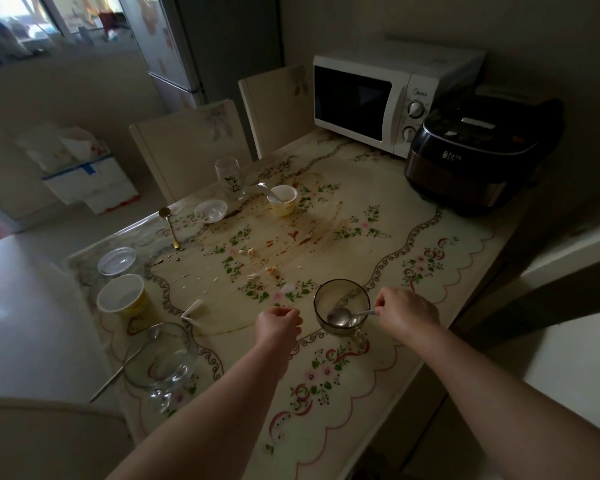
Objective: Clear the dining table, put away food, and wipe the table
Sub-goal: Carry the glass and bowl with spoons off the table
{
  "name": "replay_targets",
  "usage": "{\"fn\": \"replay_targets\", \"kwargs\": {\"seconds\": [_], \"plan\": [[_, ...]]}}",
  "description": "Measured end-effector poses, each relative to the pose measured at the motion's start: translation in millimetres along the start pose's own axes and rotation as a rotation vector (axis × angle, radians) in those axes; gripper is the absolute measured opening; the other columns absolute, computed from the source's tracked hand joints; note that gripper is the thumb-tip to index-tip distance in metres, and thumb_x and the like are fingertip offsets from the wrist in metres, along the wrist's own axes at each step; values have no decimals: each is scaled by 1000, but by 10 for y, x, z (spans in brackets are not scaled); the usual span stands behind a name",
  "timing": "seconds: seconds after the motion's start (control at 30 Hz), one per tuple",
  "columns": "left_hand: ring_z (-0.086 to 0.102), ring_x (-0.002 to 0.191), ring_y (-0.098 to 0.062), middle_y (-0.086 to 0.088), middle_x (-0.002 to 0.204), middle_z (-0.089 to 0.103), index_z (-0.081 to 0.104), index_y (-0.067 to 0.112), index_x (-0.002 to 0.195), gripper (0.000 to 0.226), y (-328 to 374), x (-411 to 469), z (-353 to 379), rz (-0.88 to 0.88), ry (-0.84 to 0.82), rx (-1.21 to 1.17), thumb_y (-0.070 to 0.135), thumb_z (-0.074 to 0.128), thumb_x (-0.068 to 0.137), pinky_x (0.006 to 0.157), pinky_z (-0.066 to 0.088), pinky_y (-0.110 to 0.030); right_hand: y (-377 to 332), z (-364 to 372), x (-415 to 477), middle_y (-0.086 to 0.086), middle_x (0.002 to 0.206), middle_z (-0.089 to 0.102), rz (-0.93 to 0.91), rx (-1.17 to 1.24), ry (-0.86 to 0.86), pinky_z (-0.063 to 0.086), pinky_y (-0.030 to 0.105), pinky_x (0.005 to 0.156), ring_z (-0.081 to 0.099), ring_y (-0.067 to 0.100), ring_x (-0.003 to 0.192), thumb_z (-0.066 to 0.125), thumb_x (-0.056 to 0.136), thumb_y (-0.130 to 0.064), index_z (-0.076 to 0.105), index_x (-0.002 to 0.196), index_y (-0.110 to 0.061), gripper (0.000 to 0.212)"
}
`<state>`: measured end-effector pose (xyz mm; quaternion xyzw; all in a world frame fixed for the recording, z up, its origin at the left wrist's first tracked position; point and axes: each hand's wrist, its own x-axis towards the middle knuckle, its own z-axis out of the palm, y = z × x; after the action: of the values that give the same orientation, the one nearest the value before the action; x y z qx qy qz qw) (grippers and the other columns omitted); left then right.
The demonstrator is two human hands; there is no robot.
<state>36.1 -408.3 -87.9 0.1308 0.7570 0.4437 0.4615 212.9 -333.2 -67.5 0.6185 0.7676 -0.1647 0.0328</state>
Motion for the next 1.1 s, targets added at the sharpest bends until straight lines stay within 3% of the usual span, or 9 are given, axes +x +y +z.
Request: {"fn": "replay_targets", "kwargs": {"seconds": [0.23, 0.33, 0.43, 0.53, 0.8, 0.93, 1.1], "plan": [[57, 73, -13, -4, 89, 65, 63, 9, 103, 13, 4, 5, 60, 8, 3, 6, 17, 54, 96, 60, 45, -24, 6, -5, 10, -4, 104, 64, -16, -4, 24, 50, 29, 75, 59, 14, 89, 50, 96, -27, 61, 109, -24, 18], [57, 72, -14, -4, 89, 66, 63, 9, 102, 14, -8, 7, 76, -6, 12, 7, 17, 54, 96, 59, 45, -24, -7, -19, 5, -4, 107, 65, -18, -15, 33, 50, 32, 80, 60, 16, 94, 49, 96, -27, 61, 110, -25, 18], [57, 73, -14, -5, 91, 66, 63, 9, 103, 14, -12, -4, 70, -8, 16, -3, 18, 54, 96, 59, 46, -23, -39, 1, -3, -5, 111, 61, -45, -79, 90, 40, 35, 91, 55, 16, 105, 49, 95, -27, 60, 111, -26, 19], [57, 73, -14, -6, 93, 66, 62, 9, 104, 15, -19, -26, 29, -12, 25, -31, 18, 53, 96, 59, 46, -24, -140, 17, -8, -8, 112, 59, -103, -90, 153, 32, 36, 93, 50, 14, 109, 48, 95, -25, 60, 109, -31, 19], [56, 73, -12, -4, 91, 65, 63, 10, 104, 14, -11, -102, -312, 25, 99, -77, 18, 54, 96, 60, 46, -21, -709, 168, -19, -10, 109, 65, -344, -25, 112, 31, 35, 87, 56, 13, 106, 47, 94, -23, 62, 107, -33, 22], [57, 74, -12, -6, 91, 65, 63, 8, 103, 14, -62, -151, -627, 109, 215, -143, 15, 53, 96, 60, 44, -21, -1024, 291, -73, -10, 110, 65, -448, -24, 3, 35, 36, 92, 56, 12, 107, 48, 96, -24, 63, 110, -34, 23], [62, 70, -20, -5, 78, 65, 61, 16, 86, 13, -169, -208, -1129, 301, 532, -223, 12, 53, 95, 61, 51, -30, -1390, 486, -153, -8, 116, 64, -533, -60, -83, 36, 38, 98, 54, 14, 114, 51, 94, -24, 65, 109, -34, 23]]}}
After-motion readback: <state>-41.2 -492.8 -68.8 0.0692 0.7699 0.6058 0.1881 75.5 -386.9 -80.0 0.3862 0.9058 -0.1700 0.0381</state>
